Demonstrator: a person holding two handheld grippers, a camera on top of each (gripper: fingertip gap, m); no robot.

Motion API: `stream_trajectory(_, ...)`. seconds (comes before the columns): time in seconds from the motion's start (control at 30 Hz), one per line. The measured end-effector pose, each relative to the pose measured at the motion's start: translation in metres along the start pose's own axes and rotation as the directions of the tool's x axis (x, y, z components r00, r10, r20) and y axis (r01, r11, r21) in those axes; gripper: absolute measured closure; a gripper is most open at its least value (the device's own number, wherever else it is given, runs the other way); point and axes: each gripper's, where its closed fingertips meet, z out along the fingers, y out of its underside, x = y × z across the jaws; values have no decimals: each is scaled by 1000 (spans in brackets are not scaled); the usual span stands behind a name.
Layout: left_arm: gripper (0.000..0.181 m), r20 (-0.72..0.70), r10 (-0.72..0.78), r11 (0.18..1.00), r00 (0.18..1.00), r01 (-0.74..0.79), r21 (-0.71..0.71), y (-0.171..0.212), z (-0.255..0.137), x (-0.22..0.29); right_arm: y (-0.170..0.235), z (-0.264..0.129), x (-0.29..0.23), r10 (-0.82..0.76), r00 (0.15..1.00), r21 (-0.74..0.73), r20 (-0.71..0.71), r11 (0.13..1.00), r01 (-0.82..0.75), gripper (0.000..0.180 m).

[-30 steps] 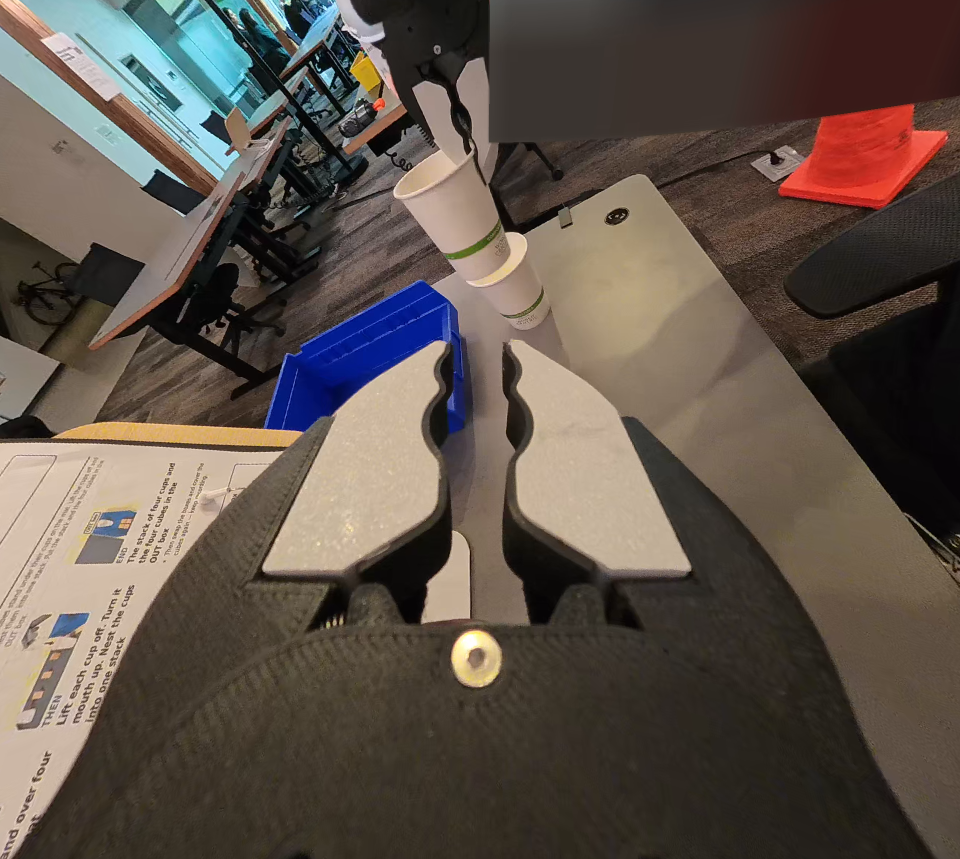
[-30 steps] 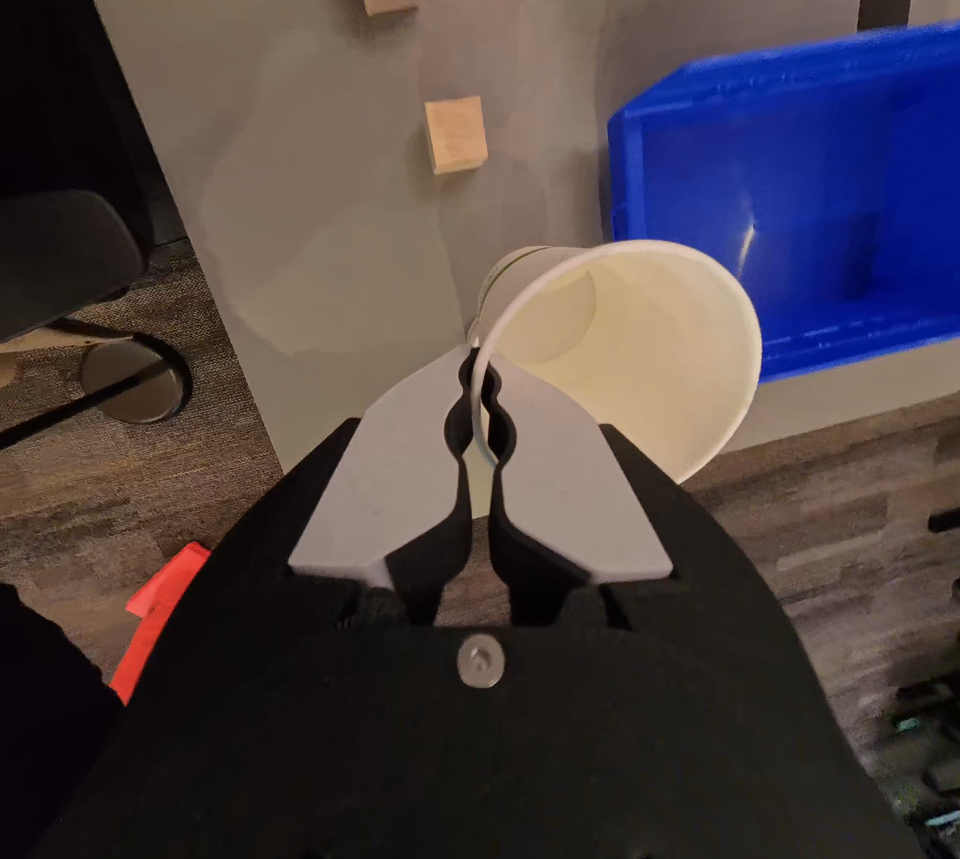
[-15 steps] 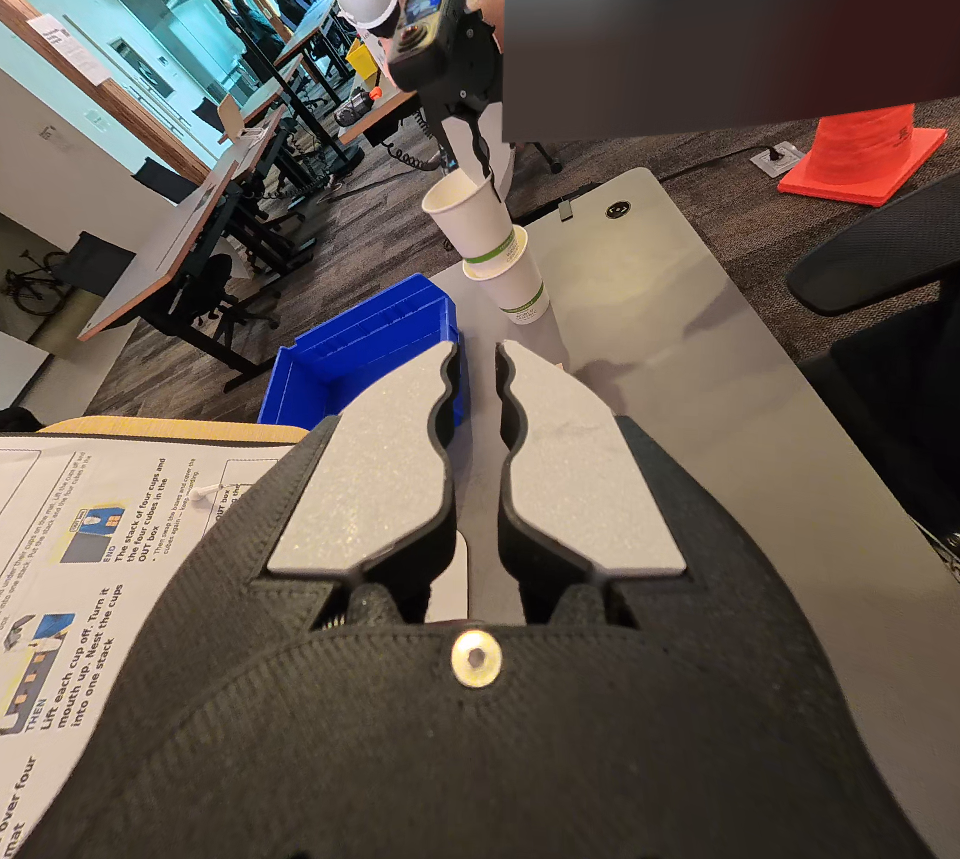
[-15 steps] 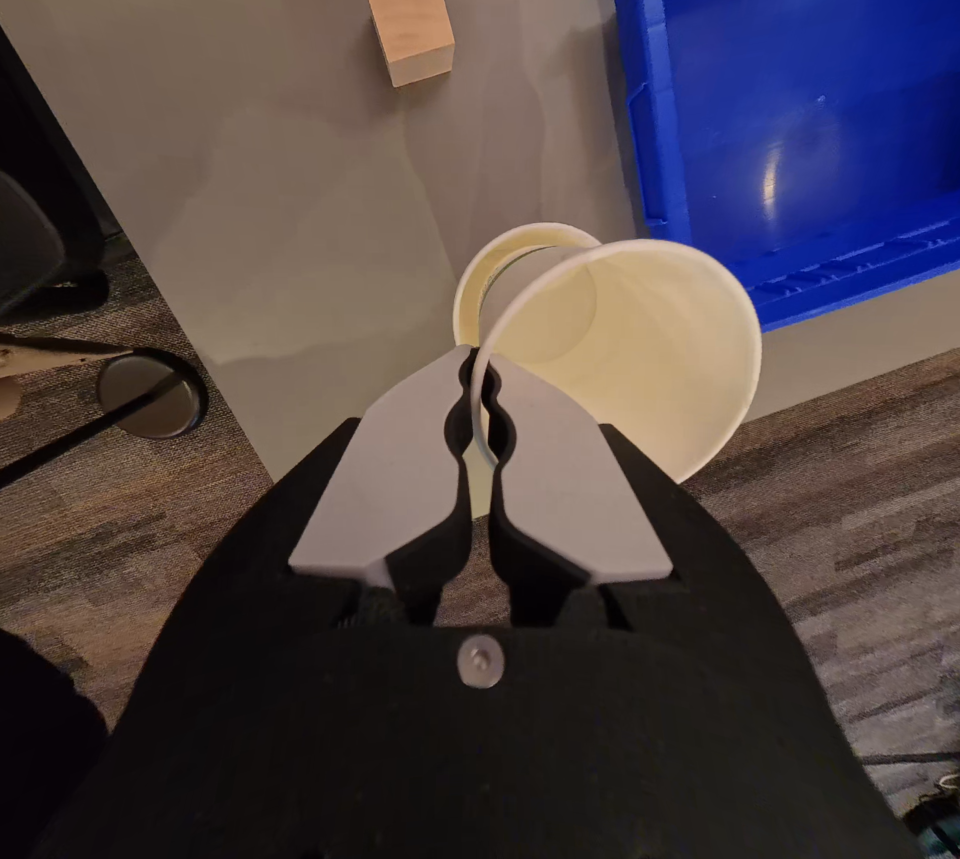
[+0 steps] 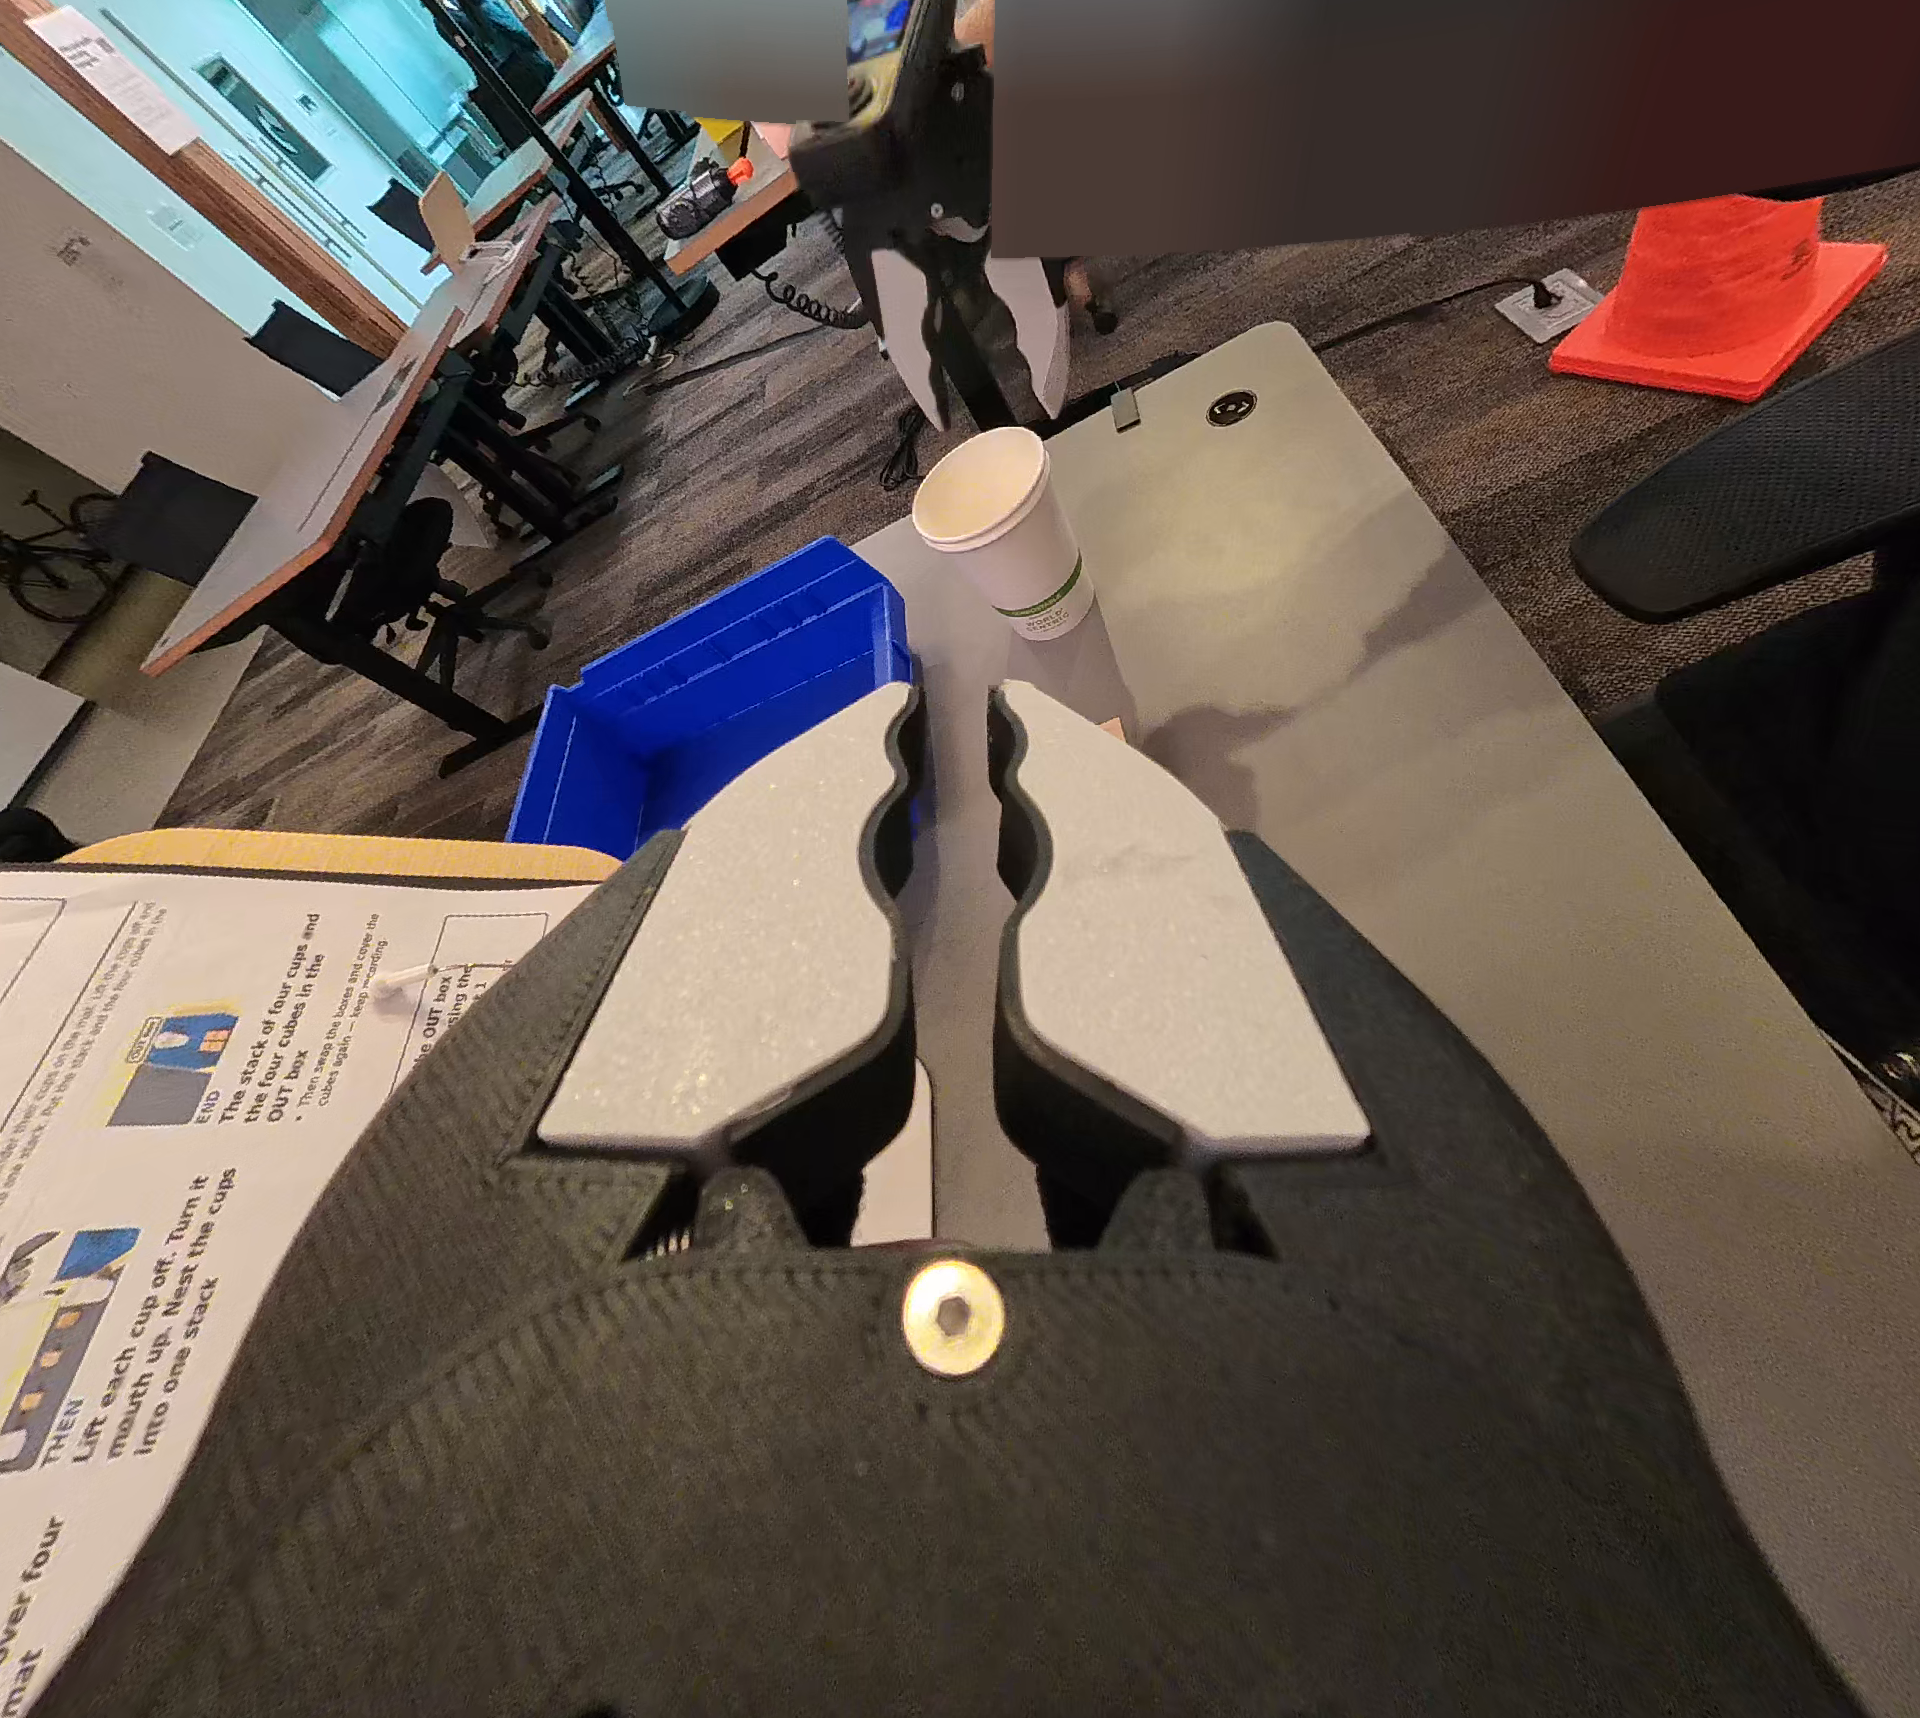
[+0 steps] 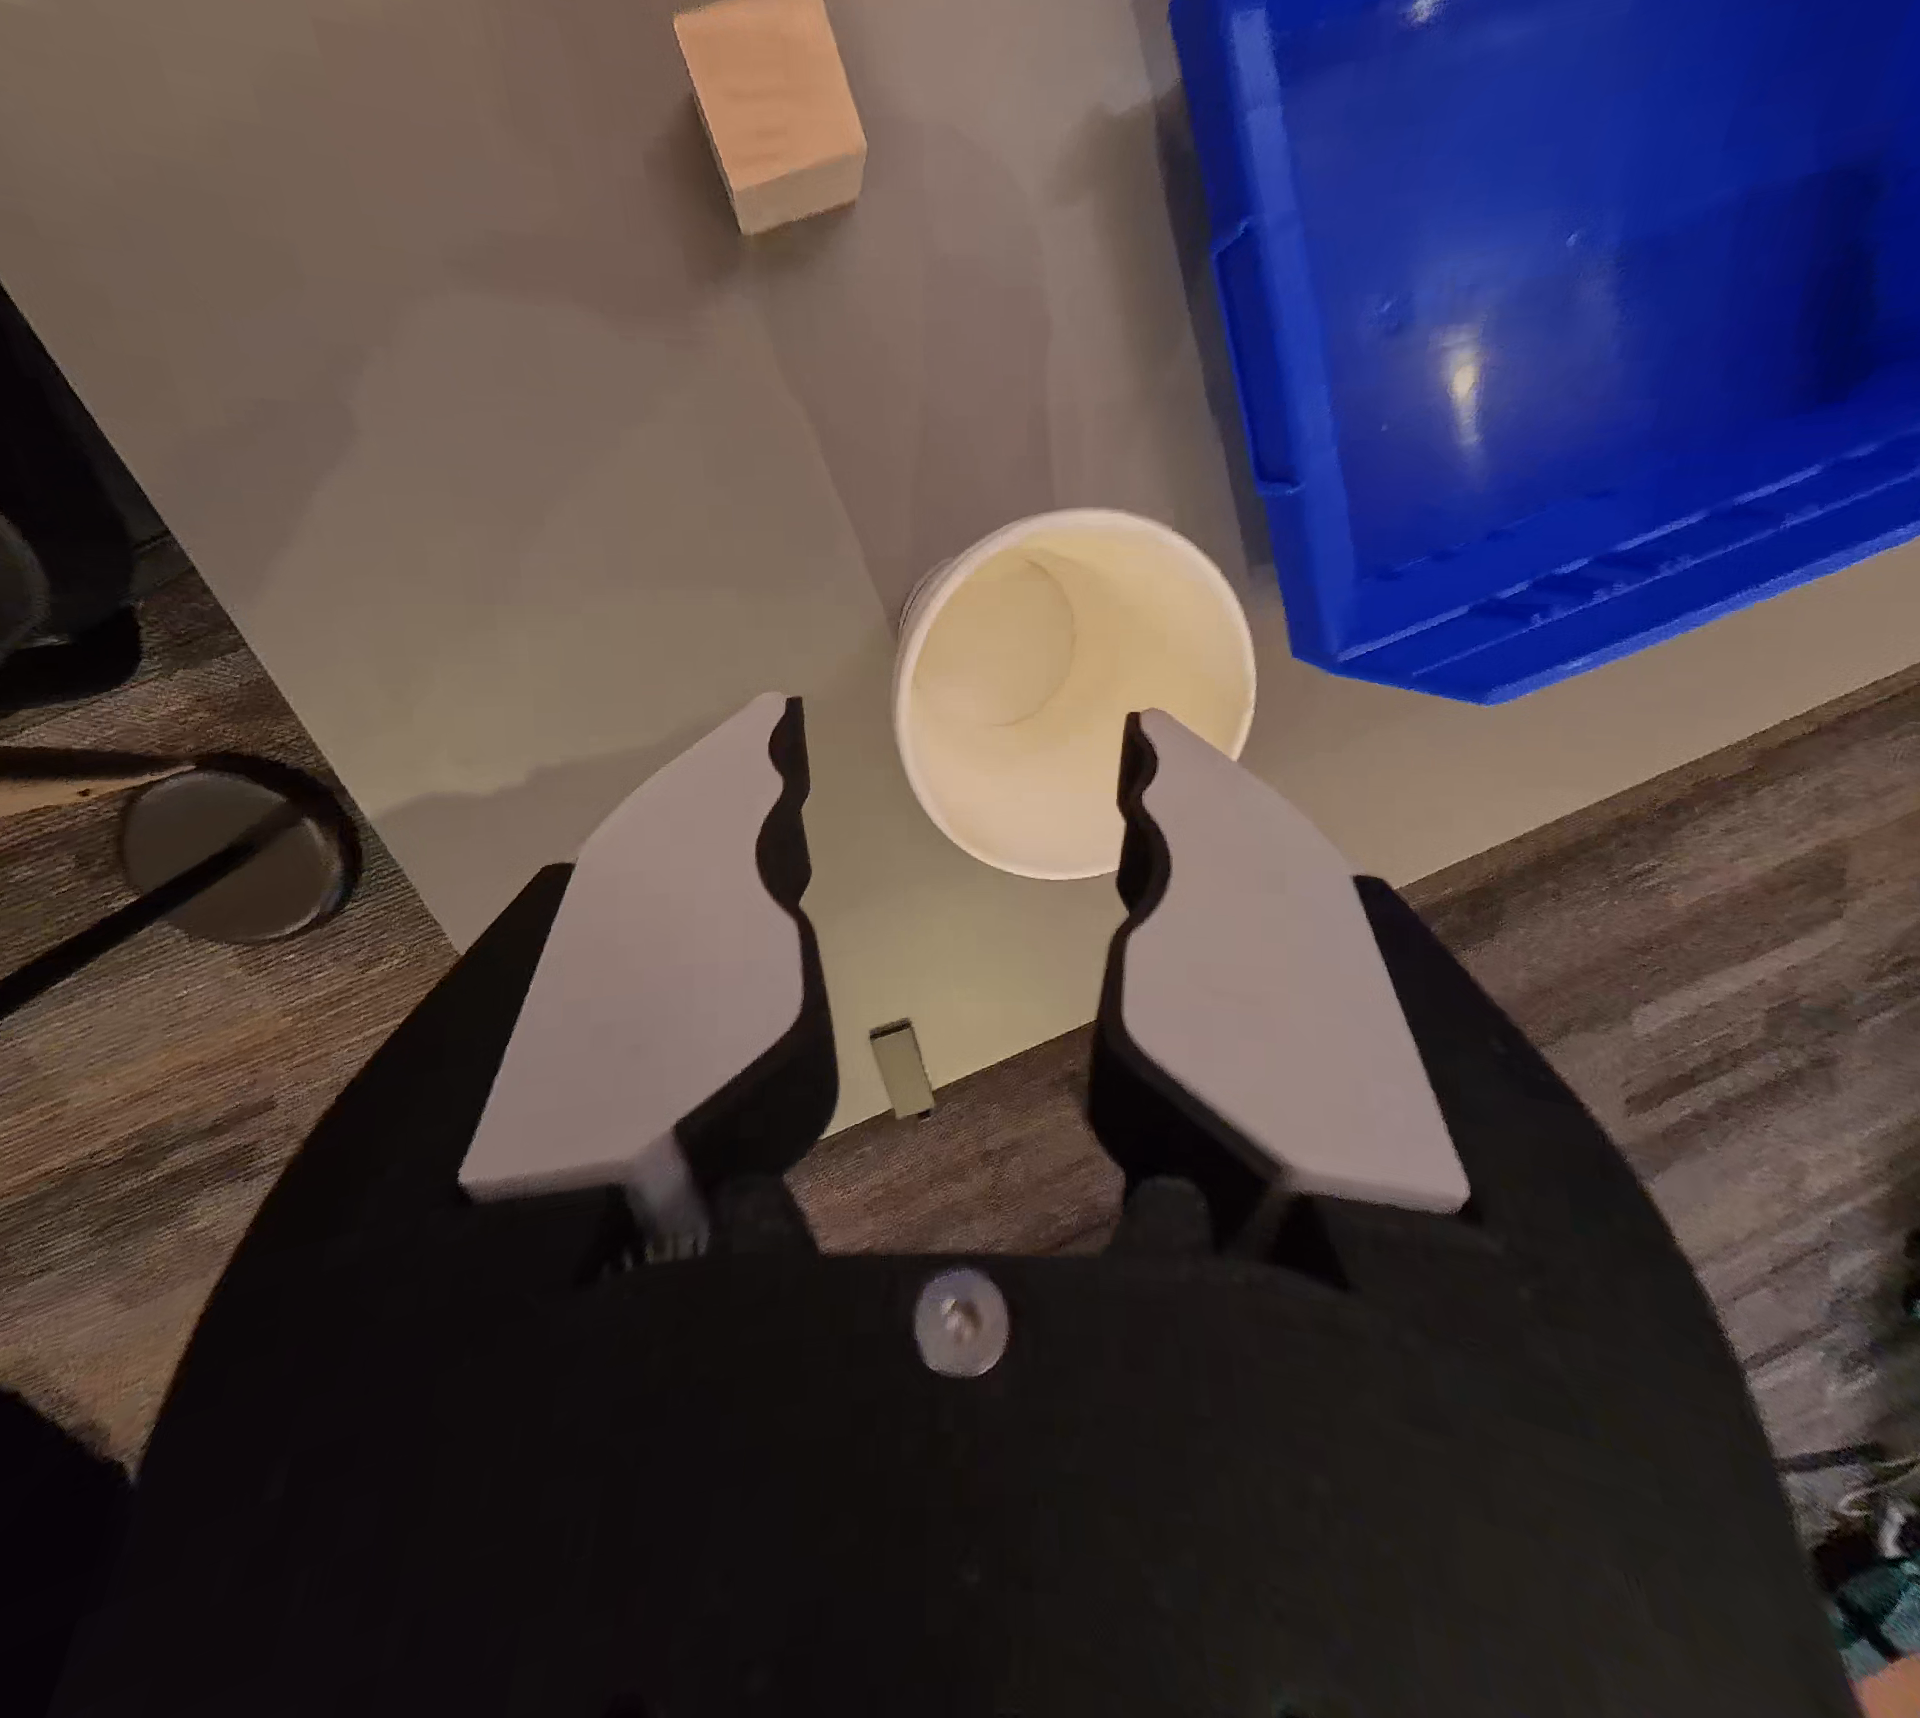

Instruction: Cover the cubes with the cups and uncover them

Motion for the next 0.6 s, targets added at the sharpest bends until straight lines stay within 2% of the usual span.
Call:
stream_trajectory(0.03,170,3,-2,1000,1000,2,1,0,0,-1,-5,-4,0,-14,1000,9,-19,1000,14,121)
stream_trajectory(0.27,170,37,-7,1000,999,7,5,-1,-7,-7,-77,-18,-20,-144,986,164,-83,974,156,112)
stream_trajectory(0.43,171,74,-8,1000,997,7,14,-2,-17,-14,-143,-8,-46,-207,977,322,-43,923,210,107)
stream_trajectory(0.53,181,114,-6,1000,994,4,15,0,-24,-21,-188,-1,-66,-239,971,456,10,865,209,102)
stream_trajectory(0.6,181,143,-9,1000,990,7,11,2,-29,-27,-214,9,-79,-265,964,510,25,833,216,92)
